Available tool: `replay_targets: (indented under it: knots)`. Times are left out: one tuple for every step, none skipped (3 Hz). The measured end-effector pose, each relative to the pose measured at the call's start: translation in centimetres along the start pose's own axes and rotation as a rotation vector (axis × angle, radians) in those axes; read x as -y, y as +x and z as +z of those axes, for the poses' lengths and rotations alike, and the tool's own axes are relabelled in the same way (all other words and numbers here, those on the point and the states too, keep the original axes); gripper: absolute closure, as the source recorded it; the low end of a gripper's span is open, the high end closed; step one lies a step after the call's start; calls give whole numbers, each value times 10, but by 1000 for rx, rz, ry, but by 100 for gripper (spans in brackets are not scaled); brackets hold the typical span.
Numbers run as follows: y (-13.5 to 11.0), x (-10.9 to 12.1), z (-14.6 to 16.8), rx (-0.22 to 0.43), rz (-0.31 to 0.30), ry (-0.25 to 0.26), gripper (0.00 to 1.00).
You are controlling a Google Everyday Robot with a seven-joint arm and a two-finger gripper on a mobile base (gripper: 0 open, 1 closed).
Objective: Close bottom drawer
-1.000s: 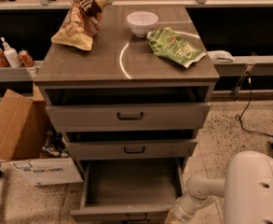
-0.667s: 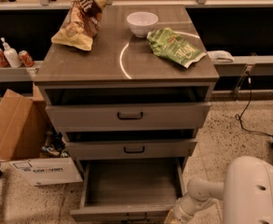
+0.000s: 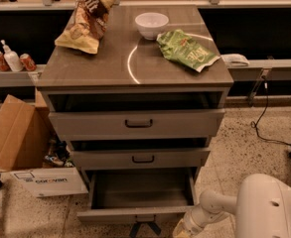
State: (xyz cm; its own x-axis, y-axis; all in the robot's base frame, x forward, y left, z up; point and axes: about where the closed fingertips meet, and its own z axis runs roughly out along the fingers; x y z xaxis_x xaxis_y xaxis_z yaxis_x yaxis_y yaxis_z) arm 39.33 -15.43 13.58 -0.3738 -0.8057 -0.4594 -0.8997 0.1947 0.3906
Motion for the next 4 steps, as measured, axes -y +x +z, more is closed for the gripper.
replay_targets:
  knots:
    - [0,0,0,0,0,0,100]
    - [-3,8,2,13,0,20,100]
    - [-9,27,-1,38,-5,60,100]
    - [-17,49,-8,65,-20,94,100]
